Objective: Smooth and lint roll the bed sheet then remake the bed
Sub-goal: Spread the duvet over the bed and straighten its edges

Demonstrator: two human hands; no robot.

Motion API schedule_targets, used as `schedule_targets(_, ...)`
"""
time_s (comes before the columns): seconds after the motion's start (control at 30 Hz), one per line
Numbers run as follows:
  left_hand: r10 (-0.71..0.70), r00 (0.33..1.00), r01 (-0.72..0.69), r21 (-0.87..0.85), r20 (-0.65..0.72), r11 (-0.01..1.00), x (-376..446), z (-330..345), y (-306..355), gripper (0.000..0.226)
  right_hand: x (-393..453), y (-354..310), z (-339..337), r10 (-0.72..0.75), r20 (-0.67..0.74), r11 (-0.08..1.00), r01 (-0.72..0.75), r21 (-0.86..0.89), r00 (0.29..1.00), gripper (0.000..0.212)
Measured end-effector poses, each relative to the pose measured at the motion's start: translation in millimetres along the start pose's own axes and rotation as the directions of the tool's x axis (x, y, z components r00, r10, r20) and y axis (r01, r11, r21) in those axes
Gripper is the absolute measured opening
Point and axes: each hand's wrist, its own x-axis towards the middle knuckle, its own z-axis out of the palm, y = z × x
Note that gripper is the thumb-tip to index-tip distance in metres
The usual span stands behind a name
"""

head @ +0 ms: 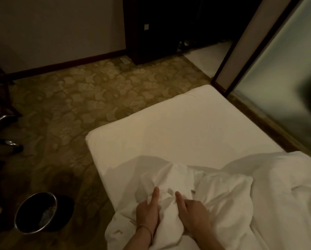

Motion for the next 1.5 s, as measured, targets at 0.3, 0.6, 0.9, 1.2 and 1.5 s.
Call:
schedule_targets(0.3,0.462,0.885,-0.448,-0.167,0.056,0.878,-91,-1,46,0.054,-52,-8,-58,0.058,-0.399,0.929,0.096,0.356,0.915,0.071)
schedule_targets(0.6,0.700,0.698,-0.686,-0.138,0.151,0.714,-140,-10,9,0.023,-30,-23,-82,-0.451,-0.427,0.836,0.539,0.107,0.784,0.049)
schedule_targets(0.9,0.156,0.987,-0.139,0.308,-0.032,0.941,-69,-57,-85,0.082,-76,-16,24,-0.360,0.110,0.904,0.375,-0.207,0.927,0.067)
schedule_targets(1.2,-0.035,0.995,0.064,-0.326,0.095,0.943,-32,-47,-38,0.106,-101,-4,16,-0.342,-0.115,0.935,0.325,-0.145,0.933,0.088)
schedule_targets(1.5,0.047,0.996,-0.068,-0.282,-0.079,0.957,-36,-38,-53,0.048,-68,9,19,-0.283,-0.288,0.921,0.343,0.183,0.915,0.052)
